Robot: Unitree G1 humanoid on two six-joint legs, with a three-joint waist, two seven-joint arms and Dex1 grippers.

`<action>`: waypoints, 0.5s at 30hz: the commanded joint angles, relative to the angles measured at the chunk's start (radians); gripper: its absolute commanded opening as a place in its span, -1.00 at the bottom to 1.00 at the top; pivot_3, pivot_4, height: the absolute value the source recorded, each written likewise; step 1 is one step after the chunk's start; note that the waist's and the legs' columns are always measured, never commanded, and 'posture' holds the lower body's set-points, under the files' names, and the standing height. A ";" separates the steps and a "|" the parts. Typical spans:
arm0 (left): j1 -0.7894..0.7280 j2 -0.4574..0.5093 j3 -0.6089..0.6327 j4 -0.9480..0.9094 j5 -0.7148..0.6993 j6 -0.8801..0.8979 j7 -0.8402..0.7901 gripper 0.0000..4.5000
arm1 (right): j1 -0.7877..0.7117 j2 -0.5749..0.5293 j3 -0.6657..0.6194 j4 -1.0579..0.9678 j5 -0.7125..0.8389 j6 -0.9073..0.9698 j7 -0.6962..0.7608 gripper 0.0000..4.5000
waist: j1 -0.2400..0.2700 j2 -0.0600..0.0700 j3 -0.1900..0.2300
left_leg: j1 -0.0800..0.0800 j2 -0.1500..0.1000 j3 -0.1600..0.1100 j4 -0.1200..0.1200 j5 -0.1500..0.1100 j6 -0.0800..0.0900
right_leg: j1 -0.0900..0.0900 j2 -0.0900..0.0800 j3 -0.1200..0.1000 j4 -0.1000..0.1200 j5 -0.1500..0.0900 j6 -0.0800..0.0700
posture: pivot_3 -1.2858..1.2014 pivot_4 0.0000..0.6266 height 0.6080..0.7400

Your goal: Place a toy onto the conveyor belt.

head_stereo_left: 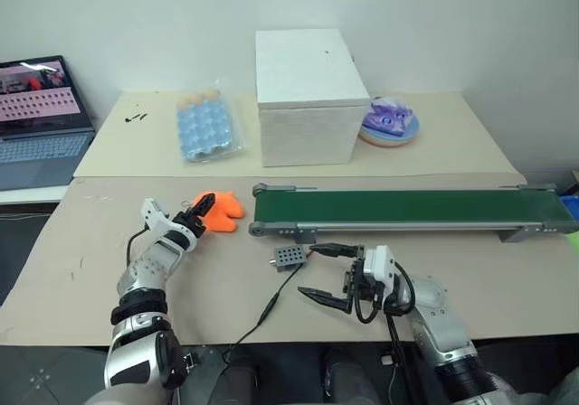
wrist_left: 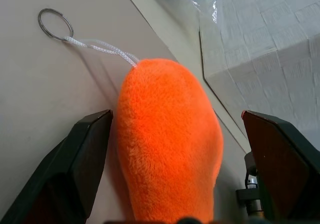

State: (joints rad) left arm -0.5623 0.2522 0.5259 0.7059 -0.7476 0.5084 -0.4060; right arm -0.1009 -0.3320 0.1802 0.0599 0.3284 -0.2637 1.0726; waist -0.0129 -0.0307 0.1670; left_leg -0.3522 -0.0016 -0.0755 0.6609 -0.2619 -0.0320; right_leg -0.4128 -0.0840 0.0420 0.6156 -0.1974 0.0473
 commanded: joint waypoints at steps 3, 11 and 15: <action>-0.031 -0.032 0.029 0.042 -0.032 0.020 -0.022 0.96 | 0.008 0.040 -0.010 0.001 -0.007 -0.070 -0.042 1.00 | 0.000 0.000 0.000 | 0.002 0.000 0.000 0.000 0.000 0.000 | 0.003 0.000 -0.001 -0.002 -0.002 0.004 | 0.03 -0.52 1.00; -0.039 -0.055 0.054 0.027 -0.077 0.105 -0.069 0.96 | -0.015 0.058 -0.005 0.046 -0.059 -0.117 -0.092 1.00 | -0.006 0.000 0.000 | 0.002 0.000 -0.001 0.000 0.000 0.000 | 0.003 0.000 -0.001 -0.004 0.000 0.001 | 0.03 -0.52 1.00; -0.043 -0.061 0.059 0.025 -0.073 0.102 -0.059 0.96 | -0.034 0.054 -0.013 0.073 -0.070 -0.126 -0.105 1.00 | -0.006 0.000 0.000 | 0.001 0.000 -0.001 0.000 0.000 0.000 | 0.003 0.000 -0.001 -0.004 0.000 0.002 | 0.03 -0.52 1.00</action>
State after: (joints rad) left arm -0.5904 0.1992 0.5871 0.7429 -0.8098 0.6009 -0.4586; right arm -0.1172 -0.2811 0.1815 0.1388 0.2557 -0.3606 0.9787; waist -0.0187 -0.0307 0.1670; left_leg -0.3509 -0.0015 -0.0762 0.6609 -0.2620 -0.0319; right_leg -0.4094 -0.0841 0.0414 0.6117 -0.1975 0.0489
